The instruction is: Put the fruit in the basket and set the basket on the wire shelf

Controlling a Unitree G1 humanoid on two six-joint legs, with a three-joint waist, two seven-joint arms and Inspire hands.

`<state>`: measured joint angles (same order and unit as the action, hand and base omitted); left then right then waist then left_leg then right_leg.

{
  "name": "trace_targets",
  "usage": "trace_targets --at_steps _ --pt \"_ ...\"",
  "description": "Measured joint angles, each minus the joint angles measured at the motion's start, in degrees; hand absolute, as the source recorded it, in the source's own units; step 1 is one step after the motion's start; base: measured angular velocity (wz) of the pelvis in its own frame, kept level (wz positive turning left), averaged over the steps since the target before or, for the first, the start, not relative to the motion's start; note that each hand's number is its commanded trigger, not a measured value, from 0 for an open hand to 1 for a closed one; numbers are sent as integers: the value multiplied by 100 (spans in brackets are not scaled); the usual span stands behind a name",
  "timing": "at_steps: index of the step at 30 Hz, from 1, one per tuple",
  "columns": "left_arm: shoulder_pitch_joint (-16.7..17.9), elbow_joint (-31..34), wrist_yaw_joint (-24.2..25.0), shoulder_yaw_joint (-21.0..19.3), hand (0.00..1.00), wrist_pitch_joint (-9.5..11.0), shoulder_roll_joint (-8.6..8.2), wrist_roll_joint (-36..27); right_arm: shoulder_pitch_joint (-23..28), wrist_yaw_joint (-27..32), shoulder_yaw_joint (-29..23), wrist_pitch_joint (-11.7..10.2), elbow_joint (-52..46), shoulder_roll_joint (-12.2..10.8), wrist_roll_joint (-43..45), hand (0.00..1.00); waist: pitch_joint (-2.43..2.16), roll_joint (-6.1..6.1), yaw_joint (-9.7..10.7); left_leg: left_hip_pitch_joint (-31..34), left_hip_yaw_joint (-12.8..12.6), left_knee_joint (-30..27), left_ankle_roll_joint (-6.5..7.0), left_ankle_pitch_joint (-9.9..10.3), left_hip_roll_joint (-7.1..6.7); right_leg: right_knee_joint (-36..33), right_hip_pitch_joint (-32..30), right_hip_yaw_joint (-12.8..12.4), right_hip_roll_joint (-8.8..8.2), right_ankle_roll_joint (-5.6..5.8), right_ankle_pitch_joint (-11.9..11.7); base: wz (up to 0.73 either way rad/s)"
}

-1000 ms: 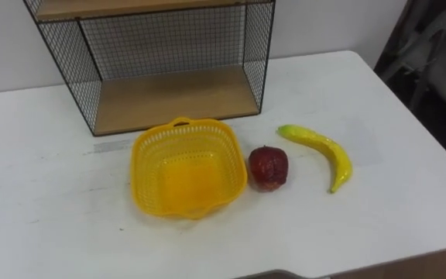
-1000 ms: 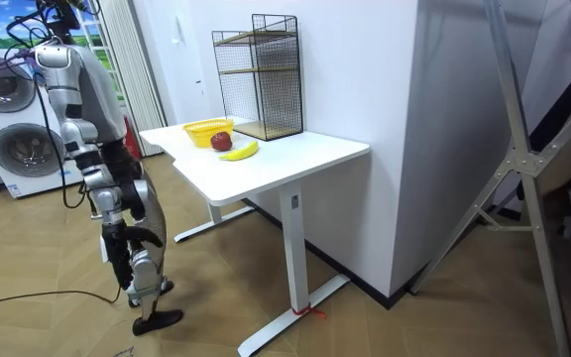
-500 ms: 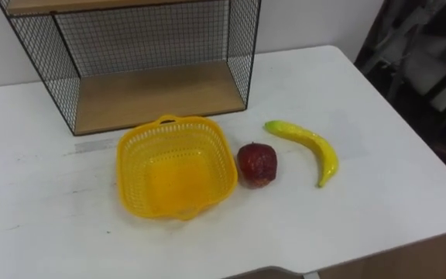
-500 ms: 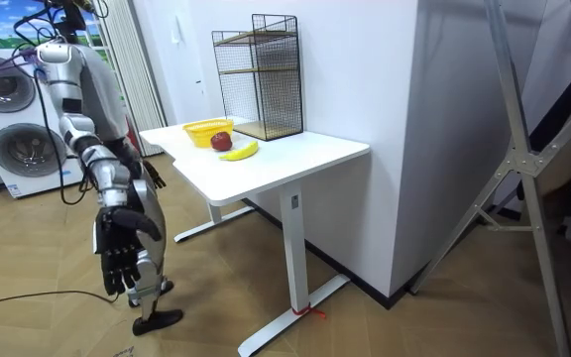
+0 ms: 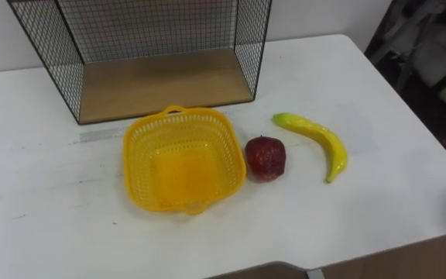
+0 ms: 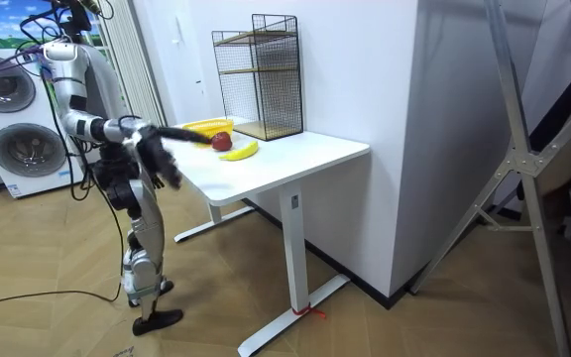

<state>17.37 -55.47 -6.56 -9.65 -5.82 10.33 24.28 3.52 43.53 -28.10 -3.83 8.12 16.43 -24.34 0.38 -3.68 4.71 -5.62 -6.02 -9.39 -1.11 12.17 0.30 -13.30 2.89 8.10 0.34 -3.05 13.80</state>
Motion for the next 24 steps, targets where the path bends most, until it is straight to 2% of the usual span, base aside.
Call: trace_targets --at_steps 4,7,12,16,20,24 --pt "30 -21 16 156 0 -7 -16 15 0 -527 473 21 -224 0 751 0 -4 -2 -63 -6 0 -4 0 0 9 8 -1 13 -19 3 -18 1" --pt "13 -19 59 176 0 -4 -16 15 -2 -1074 839 21 -624 34 928 0 -7 -9 -82 -14 3 -4 12 -7 23 -2 4 13 -15 -9 -25 0" --pt "7 -14 68 220 0 0 -18 26 -26 -1761 1116 22 -756 189 1133 0 2 -66 -204 -1 15 -9 13 -8 36 -2 16 60 -14 -25 -37 1" --pt "-2 -5 105 221 0 -1 -18 95 -25 -2321 1161 22 -760 200 1454 0 5 -97 -313 3 63 -14 13 -8 32 21 20 86 -17 -25 -37 3" --pt "-16 -5 146 427 0 8 38 102 -26 -2604 1516 21 -760 227 1826 0 4 -94 -353 12 149 -17 12 -7 33 80 84 146 -12 -28 -56 8" --pt "-29 -10 280 432 0 154 38 103 -27 -2941 1810 17 -760 226 1909 0 2 -85 -383 11 177 -22 12 -7 35 81 116 190 -12 -30 -59 5"
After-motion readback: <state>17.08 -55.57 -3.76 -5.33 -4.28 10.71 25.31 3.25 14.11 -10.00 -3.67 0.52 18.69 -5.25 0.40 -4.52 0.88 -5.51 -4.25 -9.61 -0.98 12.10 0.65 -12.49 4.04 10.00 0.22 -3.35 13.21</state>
